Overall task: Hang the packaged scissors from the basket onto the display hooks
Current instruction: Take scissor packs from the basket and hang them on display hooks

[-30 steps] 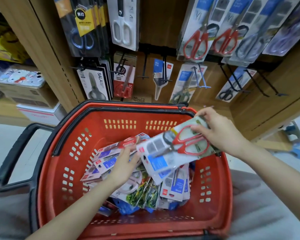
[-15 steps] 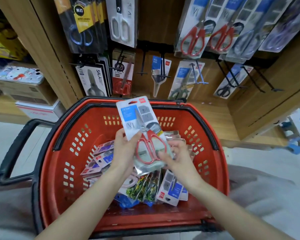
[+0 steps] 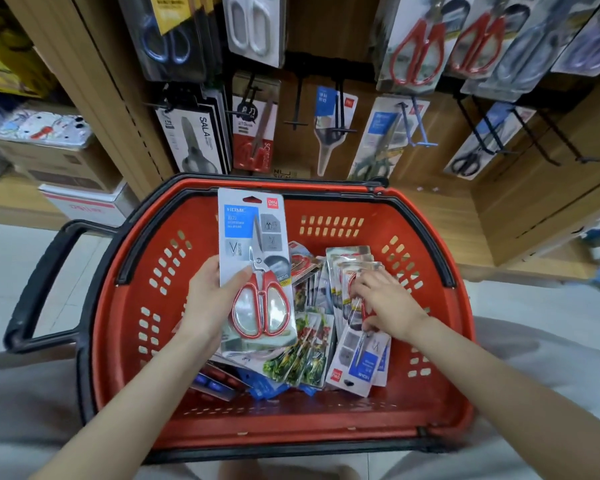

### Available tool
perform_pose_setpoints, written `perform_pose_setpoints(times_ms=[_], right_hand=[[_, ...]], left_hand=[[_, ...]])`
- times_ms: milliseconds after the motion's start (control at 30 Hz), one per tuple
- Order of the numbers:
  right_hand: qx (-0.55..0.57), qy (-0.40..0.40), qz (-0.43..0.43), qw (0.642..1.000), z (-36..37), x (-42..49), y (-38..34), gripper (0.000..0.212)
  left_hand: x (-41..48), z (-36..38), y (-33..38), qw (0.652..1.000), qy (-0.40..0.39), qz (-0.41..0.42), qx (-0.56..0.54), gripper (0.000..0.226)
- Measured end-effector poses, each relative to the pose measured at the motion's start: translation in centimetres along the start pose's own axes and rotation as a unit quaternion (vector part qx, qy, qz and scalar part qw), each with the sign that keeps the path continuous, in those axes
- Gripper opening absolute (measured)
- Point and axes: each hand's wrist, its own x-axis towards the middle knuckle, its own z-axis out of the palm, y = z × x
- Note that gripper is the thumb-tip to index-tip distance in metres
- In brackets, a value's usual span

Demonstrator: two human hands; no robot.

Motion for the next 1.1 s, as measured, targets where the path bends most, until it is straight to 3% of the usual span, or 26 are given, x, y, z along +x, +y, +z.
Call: perform_pose_setpoints(times_ms=[100, 233, 333, 433, 567, 667, 733, 833, 967, 1033, 1100], right_hand=[[-0.090, -0.027, -0.028, 0.995, -1.0, 0.7, 0.0, 0.049], [-0.031, -0.038, -0.014, 0.999, -2.8, 0.3, 0.6, 0.032], [-0.002, 0.020, 0.009, 1.000, -5.6, -0.8, 1.1, 0.033], [0.049, 0.131, 0.057, 0.989, -8.7, -1.9, 1.0, 0.034], [0.308, 0.228, 0.161, 0.910, -10.9, -3.3, -0.3, 0.025], [0.512, 0.211, 0.196, 0.810, -10.3, -3.5, -2.0, 0.024], [0.573, 0.190, 0.214, 0.768, -9.5, -3.6, -3.0, 0.022], [0.605, 0.155, 0.217, 0.750, -8.6, -3.8, -3.7, 0.017], [0.675, 0.134, 0.197, 0.698, -9.6, -4.0, -3.2, 0.009], [0.693, 0.145, 0.177, 0.684, -10.8, -3.9, -2.9, 0.016], [0.689, 0.172, 0.171, 0.683, -11.9, -3.7, -2.5, 0.009]], left_hand=[[0.0, 0.1, -0.4, 1.000, -0.005, -0.010, 0.004, 0.025], [-0.1, 0.1, -0.7, 1.000, 0.003, -0.010, 0.011, 0.022], [0.1, -0.2, -0.6, 0.999, 0.021, -0.013, 0.022, 0.021], [0.1, 0.0, -0.4, 0.999, 0.039, -0.009, 0.018, 0.022], [-0.3, 1.0, 0.1, 0.999, 0.039, -0.012, -0.012, 0.024], [-0.8, 2.4, 0.8, 0.999, 0.011, -0.012, -0.039, 0.026], [-1.1, 3.6, 1.4, 0.999, -0.010, -0.002, -0.051, 0.030], [-1.4, 5.4, 2.6, 0.998, -0.023, 0.015, -0.064, 0.028], [-1.3, 7.4, 4.2, 0.997, -0.034, 0.052, -0.043, 0.021], [-1.4, 8.5, 5.1, 0.996, -0.049, 0.073, -0.031, 0.019], [-1.7, 9.9, 6.1, 0.992, -0.079, 0.097, -0.023, 0.011]])
